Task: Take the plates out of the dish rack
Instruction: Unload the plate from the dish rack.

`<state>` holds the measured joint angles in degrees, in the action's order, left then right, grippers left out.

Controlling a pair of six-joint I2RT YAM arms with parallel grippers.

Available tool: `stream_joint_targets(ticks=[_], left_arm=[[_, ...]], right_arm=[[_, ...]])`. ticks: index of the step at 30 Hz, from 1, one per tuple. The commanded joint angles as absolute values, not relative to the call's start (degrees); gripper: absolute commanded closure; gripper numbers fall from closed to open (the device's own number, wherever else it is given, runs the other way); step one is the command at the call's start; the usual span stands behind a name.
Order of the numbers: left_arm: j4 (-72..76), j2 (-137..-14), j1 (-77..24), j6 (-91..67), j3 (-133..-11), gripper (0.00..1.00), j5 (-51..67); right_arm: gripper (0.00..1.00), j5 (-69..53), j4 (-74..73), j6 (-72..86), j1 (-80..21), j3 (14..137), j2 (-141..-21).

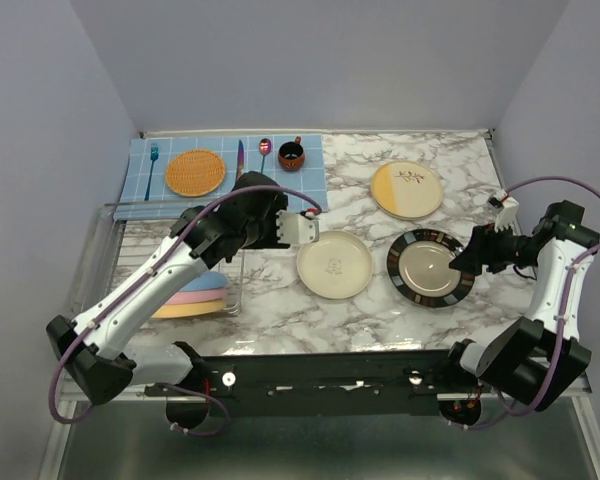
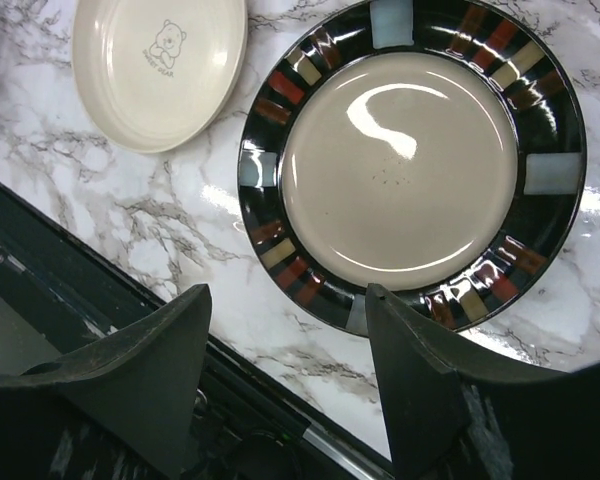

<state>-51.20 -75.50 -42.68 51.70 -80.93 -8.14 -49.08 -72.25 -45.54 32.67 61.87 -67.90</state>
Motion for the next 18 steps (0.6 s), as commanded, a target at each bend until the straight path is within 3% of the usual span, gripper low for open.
stream_joint_targets(ticks=[1,6,11,18], left_arm=[[-56.25,-65.93,-41.75,54.84,-71.30,0.34,-15.37],[-61.07,-59.78,-41.75,56.16,-67.58,0.33,-17.05],[-60.65,-57.05,-39.56,56.16,-69.34,0.31,-19.78],[-58.08,-54.32,-19.79,58.00,-73.12,0.30,-6.36]], right_arm=[[0.28,-51.42,-73.47,-46.05,29.99,64.42,-70.92],[0.27,-45.19,-68.92,-39.04,16.03,68.02,-68.21],[0.27,-29.49,-60.30,-29.55,-10.07,72.85,-70.73],[0.27,-19.88,-51.78,-25.05,-31.35,80.42,-80.40]])
